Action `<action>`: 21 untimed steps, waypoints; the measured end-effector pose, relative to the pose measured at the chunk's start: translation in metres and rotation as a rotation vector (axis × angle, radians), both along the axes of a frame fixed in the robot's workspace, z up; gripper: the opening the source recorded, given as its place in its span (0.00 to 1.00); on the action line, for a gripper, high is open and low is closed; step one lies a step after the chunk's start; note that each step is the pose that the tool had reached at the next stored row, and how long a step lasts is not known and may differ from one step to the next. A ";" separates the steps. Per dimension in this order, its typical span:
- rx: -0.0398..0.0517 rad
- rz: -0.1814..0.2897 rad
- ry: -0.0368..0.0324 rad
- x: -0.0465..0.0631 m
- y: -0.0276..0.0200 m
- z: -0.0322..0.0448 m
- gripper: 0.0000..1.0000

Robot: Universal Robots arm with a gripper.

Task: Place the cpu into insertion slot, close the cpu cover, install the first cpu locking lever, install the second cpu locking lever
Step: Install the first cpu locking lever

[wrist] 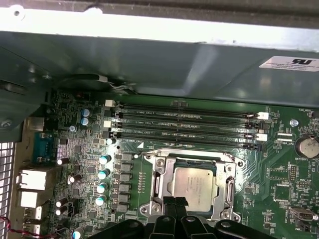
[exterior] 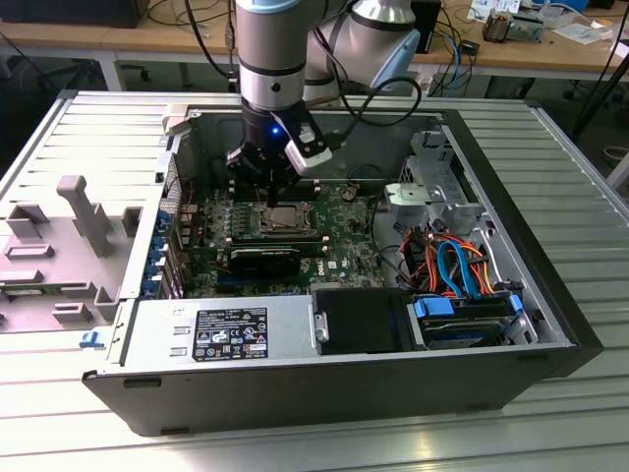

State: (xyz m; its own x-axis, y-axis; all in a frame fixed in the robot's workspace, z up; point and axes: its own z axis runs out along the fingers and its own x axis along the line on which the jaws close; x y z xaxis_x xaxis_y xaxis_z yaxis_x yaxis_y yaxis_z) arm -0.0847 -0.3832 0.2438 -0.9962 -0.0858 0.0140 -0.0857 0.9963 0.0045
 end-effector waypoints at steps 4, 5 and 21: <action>0.0002 0.000 0.0000 -0.001 0.0002 -0.0001 0.11; 0.0001 0.000 0.0000 -0.001 0.0002 0.0000 0.11; 0.0001 0.000 0.0000 -0.004 0.0006 0.0000 0.11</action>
State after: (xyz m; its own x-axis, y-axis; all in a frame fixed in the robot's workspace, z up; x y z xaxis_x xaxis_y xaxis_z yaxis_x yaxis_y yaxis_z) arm -0.0886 -0.3826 0.2438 -0.9962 -0.0859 0.0140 -0.0858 0.9963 0.0046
